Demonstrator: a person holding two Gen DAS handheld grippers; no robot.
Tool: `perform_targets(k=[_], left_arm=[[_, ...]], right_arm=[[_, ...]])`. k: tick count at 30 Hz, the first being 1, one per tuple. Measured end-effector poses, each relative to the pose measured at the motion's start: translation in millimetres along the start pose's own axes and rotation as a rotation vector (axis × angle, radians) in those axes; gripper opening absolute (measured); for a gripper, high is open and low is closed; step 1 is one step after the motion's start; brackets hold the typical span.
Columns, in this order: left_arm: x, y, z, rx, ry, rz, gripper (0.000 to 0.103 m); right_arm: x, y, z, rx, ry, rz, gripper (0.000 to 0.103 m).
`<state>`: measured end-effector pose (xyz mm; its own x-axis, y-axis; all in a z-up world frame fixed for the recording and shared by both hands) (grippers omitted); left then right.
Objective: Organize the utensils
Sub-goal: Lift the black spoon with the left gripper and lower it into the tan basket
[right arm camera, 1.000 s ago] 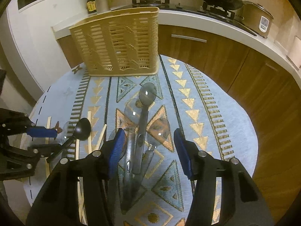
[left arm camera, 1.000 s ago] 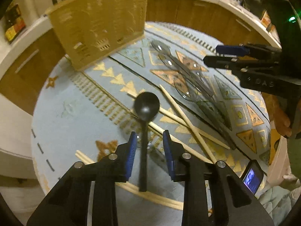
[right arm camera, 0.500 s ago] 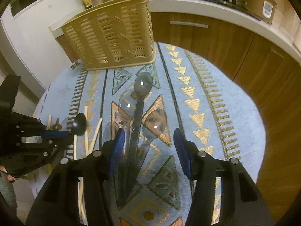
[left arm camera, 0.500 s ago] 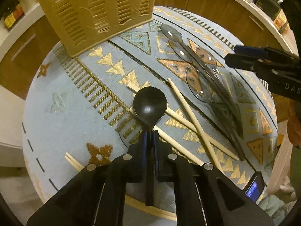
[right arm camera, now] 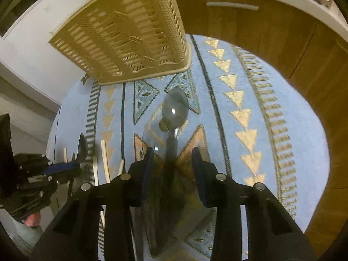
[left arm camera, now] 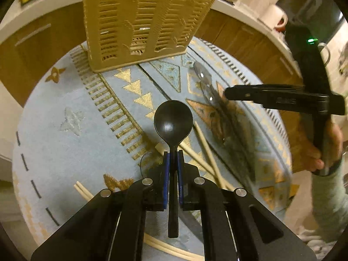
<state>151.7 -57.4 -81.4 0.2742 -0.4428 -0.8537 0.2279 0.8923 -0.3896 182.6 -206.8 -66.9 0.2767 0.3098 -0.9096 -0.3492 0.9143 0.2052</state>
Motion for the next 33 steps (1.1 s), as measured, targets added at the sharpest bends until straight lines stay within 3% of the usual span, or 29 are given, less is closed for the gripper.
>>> perform_targets(k=[10,18,24,25,28,33], left_arm=[[-22.0,23.2,8.0,-0.048,-0.06,-0.012,0.005],[-30.5,32.6,14.9,-0.064,-0.087,-0.009,0.005],[-34.9,31.8,22.4,-0.067,-0.112,0.001,0.005],[-35.6,31.7,23.8,-0.068,-0.119,0.004,0.005],[-42.0,33.3,29.2,-0.084,-0.161,0.006,0.005],[-64.7,25.1,35.5,-0.08,-0.272,-0.014,0.005]], right_arm=[[27.1,-4.1,8.7,-0.026,0.093,-0.051,0.018],[29.6,-7.6,15.6,-0.018,0.133,-0.11,0.018],[41.0,4.9,31.3,-0.096,0.213,-0.158,0.018],[41.3,4.7,32.6,-0.101,0.214,-0.167,0.01],[35.5,1.7,35.7,-0.1,0.165,-0.173,0.01],[-4.1,2.8,38.5,-0.075,-0.036,-0.08,0.01]])
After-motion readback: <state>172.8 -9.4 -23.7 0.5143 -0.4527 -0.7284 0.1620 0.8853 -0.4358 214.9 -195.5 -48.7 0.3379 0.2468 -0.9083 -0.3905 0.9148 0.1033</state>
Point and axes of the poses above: each gripper's, at about its wrist camera, not at the fingertips, and x roughly the way its jaws point, y to its left, z to its top, the point moved 6 cm from there along x, roughly the way its jaws point, and after that the axes turned 11 degrees about -x, right-handed, at the moved point
